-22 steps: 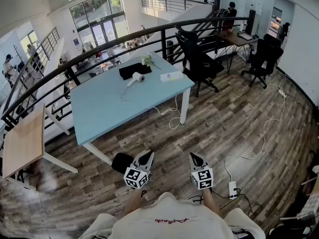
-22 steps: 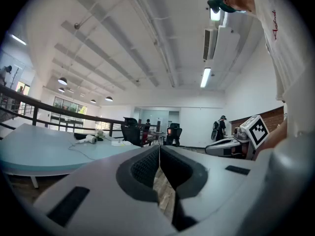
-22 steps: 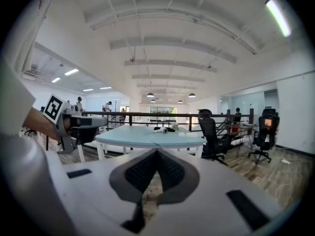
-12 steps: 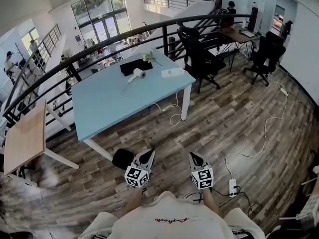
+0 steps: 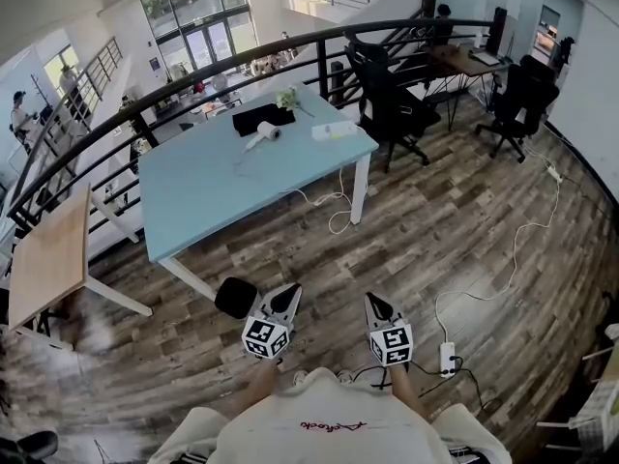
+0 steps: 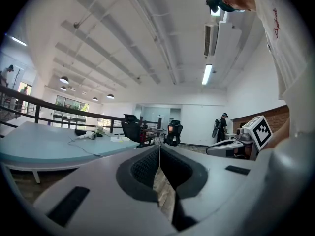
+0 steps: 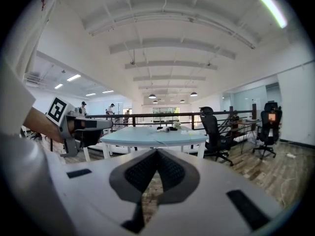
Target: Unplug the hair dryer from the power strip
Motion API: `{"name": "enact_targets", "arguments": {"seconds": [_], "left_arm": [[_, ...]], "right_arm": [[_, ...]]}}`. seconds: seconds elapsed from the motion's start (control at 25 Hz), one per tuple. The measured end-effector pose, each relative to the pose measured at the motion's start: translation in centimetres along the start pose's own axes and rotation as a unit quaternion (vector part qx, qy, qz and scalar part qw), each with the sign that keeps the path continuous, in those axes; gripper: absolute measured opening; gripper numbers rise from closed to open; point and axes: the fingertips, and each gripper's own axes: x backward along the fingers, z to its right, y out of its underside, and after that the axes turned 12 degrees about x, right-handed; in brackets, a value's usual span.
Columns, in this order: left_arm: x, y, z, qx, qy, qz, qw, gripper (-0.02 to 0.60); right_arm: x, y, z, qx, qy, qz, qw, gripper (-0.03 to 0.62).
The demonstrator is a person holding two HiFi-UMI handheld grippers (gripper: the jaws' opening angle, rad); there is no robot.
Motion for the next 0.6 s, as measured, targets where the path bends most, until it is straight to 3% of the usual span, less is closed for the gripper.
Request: {"name": "enact_targets", "arguments": {"seconds": [0.6], "left_arm": [[-2.1, 1.7, 3.8, 0.004, -0.009, 0.002, 1.0000, 0.014]], "right_arm": [[1.3, 0.4, 2.4, 0.041, -0.021, 0.004, 0.999, 0.018]]}}
